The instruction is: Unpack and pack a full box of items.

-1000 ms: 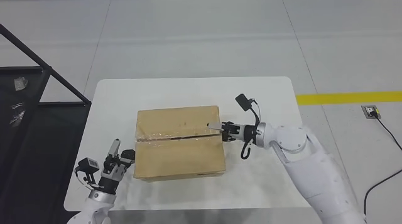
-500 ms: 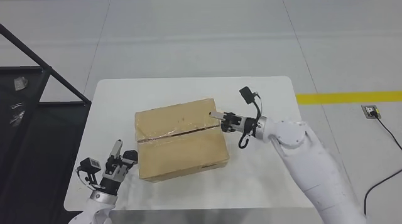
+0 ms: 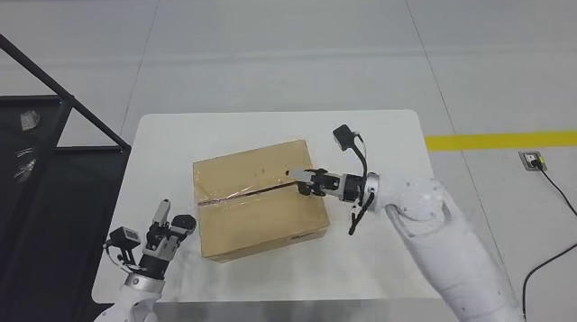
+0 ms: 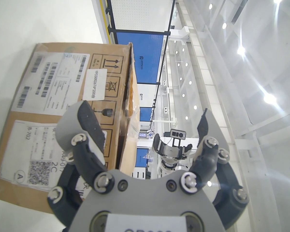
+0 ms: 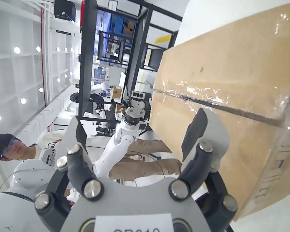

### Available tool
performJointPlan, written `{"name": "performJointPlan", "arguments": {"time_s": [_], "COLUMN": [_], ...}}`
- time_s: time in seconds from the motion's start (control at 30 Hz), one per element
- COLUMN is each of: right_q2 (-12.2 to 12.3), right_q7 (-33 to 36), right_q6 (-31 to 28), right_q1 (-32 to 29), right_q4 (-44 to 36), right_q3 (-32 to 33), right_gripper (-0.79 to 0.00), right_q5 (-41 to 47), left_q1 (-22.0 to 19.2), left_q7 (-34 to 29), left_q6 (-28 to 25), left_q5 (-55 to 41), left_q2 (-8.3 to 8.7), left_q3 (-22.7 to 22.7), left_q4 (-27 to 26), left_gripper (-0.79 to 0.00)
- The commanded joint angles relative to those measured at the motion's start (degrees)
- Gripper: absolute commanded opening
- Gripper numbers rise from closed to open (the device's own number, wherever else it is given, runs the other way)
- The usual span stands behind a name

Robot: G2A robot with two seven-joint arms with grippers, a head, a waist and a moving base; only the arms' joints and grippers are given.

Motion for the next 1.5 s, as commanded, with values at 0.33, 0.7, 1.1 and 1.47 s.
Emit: {"name": "performJointPlan", "arguments": {"time_s": [0.33,0.7,1.1,1.47], "right_q2": [-6.7,-14.4,-23.9,-29.6], "right_q7": [2.0,1.1,-3.2,-8.2], "right_q6": [-4.5,-7.2,-9.1,-16.2], "right_q1": [13.2,18.7,22.7,24.2], "right_q4": [22.5,32.6,43.1,51.1], "right_q3": [-14.1,-24.0,-30.7,-30.8], "right_gripper": [0.0,0.0,0.0,0.0], "right_q5": [7.8,11.7,14.0,16.0], "left_q1": [-0.1,-0.3,-0.1,-0.2], "left_q7": [-0.4,-0.7,-1.3,-1.8], "left_q6": [-0.1,-0.3,-0.7,-0.5], "left_q5": [-1.6,-2.0,-3.6,-3.8], "left_q2": [0.17,0.27,0.39,0.52], "left_q3": [-1.3,-1.7,-2.6,-3.1], "left_q4": [1.2,2.2,3.4,4.1], "left_gripper": [0.0,0.0,0.0,0.0]}}
